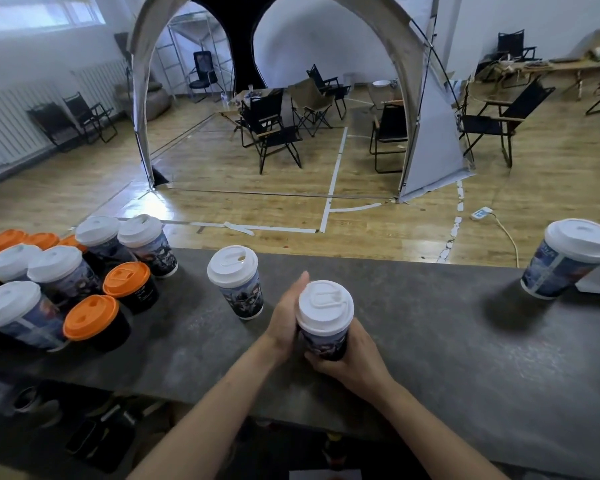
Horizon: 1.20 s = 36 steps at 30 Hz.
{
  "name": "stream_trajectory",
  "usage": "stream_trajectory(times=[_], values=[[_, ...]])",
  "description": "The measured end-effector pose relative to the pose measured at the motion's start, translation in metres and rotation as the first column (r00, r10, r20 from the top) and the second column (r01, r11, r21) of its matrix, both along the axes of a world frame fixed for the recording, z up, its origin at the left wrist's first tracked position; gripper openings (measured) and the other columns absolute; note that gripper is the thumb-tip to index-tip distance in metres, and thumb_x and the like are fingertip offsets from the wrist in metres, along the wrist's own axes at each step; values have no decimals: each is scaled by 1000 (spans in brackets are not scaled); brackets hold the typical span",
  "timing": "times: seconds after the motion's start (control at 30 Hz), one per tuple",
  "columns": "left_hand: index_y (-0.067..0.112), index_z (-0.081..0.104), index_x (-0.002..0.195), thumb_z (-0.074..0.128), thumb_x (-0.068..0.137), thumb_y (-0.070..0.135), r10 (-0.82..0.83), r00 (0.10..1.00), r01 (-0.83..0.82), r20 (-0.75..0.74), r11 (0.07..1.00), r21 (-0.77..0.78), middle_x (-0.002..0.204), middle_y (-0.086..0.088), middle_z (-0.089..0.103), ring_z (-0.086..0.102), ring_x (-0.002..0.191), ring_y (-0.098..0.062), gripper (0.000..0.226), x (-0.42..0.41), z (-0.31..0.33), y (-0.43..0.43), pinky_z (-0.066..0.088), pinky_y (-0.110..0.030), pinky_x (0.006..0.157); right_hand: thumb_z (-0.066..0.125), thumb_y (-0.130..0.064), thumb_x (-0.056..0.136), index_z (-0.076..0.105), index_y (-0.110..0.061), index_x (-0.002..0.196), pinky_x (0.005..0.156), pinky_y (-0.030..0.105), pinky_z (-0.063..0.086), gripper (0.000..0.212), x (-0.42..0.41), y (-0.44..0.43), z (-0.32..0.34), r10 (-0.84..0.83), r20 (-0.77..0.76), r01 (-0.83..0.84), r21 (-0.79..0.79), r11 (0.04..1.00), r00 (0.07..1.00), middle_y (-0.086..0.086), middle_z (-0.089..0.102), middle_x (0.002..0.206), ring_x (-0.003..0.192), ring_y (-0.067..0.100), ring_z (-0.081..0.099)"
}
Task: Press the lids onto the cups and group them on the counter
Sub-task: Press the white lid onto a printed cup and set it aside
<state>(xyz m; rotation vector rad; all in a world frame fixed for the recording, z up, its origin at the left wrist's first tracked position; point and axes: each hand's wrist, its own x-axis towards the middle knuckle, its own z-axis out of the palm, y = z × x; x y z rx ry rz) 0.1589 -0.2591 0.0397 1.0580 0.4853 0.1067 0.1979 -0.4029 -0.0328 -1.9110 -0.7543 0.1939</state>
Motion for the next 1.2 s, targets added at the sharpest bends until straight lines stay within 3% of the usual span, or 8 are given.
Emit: stream_trajectory(times=[0.2, 0.37, 0.5, 0.6, 0.77, 0.9, 1.0, 1.2], values=[[6, 76, 101, 46, 105, 40, 303, 951, -309, 64, 945, 106, 110, -15, 76, 69, 106, -27, 46, -1, -21, -15, 50, -40, 96, 91, -66, 60, 48, -40, 137, 98, 27, 53, 92, 0, 3, 4, -3, -57, 6, 59, 998, 998, -26, 60, 133, 123, -7, 57], [0, 71, 114, 53, 97, 47, -44, 999, 43, 5, 999, 17, 116, -22, 69, 63, 110, -33, 53, 3, -7, 8, 44, -43, 103, 89, -51, 67, 54, -42, 128, 98, 35, 55, 72, 1, 1, 2, -10, -57, 11, 28, 1000, 998, -22, 65, 127, 118, -4, 60], [4, 74, 100, 70, 84, 54, 128, 991, -130, 36, 990, 50, 107, -18, 72, 65, 102, -27, 53, 4, -16, 0, 47, -42, 96, 90, -59, 65, 51, -40, 136, 99, 27, 53, 83, -2, 2, 1, -1, -47, 4, 58, 998, 999, -24, 62, 132, 122, -5, 58], [10, 76, 93, 49, 103, 38, 255, 965, -261, 66, 961, 97, 98, -8, 77, 70, 94, -18, 40, 0, -20, -13, 51, -36, 90, 92, -60, 63, 46, -43, 136, 100, 26, 52, 88, -1, 2, 3, -12, -66, 17, 77, 997, 998, -25, 59, 136, 125, -6, 56], [12, 77, 84, 48, 100, 44, -73, 997, 72, -29, 997, -31, 88, -11, 72, 67, 85, -22, 47, 1, 5, 4, 48, -34, 83, 90, -44, 66, 49, -53, 124, 100, 27, 53, 72, 2, -1, 4, -1, -74, 3, 28, 1000, 997, -32, 62, 128, 120, -8, 58], [10, 67, 95, 74, 79, 52, 121, 992, -121, 43, 993, 2, 100, -15, 63, 59, 95, -24, 45, 4, -11, -1, 45, -36, 88, 88, -55, 66, 48, -46, 127, 99, 30, 54, 73, -2, 0, 4, -6, -52, 6, 12, 1000, 999, -26, 62, 129, 121, -5, 58], [15, 70, 88, 62, 90, 42, 235, 968, -241, 87, 968, 64, 89, -6, 69, 61, 88, -19, 29, 4, -18, -6, 48, -34, 83, 89, -57, 66, 47, -43, 131, 99, 31, 54, 79, 0, 1, 3, -15, -34, 16, 13, 1000, 999, -24, 61, 132, 123, -4, 57], [4, 74, 106, 58, 92, 47, 5, 1000, -4, -3, 999, 40, 109, -20, 73, 65, 104, -32, 49, 7, -6, 7, 47, -43, 98, 88, -50, 69, 41, -55, 127, 102, 28, 52, 75, 0, 0, 2, 1, -12, -1, 19, 1000, 1000, -28, 57, 132, 123, -6, 55]])
